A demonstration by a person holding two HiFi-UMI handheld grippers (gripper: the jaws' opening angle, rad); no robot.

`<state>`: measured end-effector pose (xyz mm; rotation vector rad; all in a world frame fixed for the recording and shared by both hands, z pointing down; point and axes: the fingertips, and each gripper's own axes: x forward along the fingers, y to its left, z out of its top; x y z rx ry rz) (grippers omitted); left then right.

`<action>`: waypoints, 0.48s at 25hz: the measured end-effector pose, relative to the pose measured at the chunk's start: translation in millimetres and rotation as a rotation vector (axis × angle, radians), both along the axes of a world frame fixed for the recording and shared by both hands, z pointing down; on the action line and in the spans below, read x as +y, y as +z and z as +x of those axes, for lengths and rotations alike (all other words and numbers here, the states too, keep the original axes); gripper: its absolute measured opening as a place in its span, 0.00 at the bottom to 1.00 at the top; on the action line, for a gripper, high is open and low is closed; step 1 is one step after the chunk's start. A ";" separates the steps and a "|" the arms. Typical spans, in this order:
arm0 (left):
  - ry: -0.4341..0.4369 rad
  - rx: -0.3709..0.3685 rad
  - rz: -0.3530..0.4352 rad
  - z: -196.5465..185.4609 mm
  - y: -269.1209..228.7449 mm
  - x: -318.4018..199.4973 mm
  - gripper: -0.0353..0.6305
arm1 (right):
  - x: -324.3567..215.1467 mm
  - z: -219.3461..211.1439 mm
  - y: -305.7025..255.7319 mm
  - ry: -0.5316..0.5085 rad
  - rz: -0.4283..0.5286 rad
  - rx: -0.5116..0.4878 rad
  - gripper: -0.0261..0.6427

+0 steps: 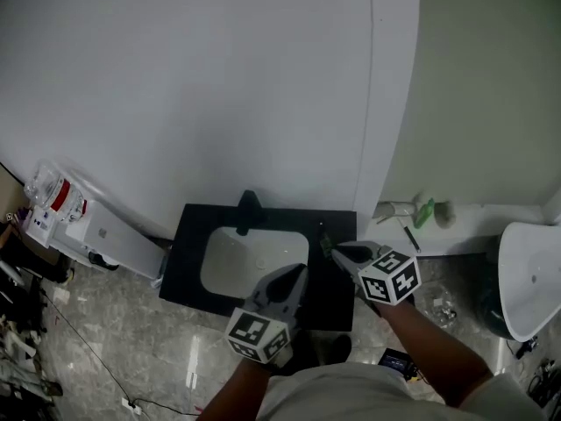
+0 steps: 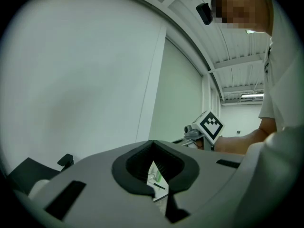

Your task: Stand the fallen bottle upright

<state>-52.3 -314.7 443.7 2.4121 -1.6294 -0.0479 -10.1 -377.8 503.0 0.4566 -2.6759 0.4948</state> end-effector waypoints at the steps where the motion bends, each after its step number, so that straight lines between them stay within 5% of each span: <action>1: 0.005 0.011 -0.012 -2.3 5.7 -4.7 0.07 | -10.2 -1.7 8.7 0.005 -0.024 0.024 0.05; 12: 0.067 0.057 -0.071 -47.1 44.4 -45.4 0.07 | -106.7 -56.0 119.7 0.026 -0.241 0.302 0.22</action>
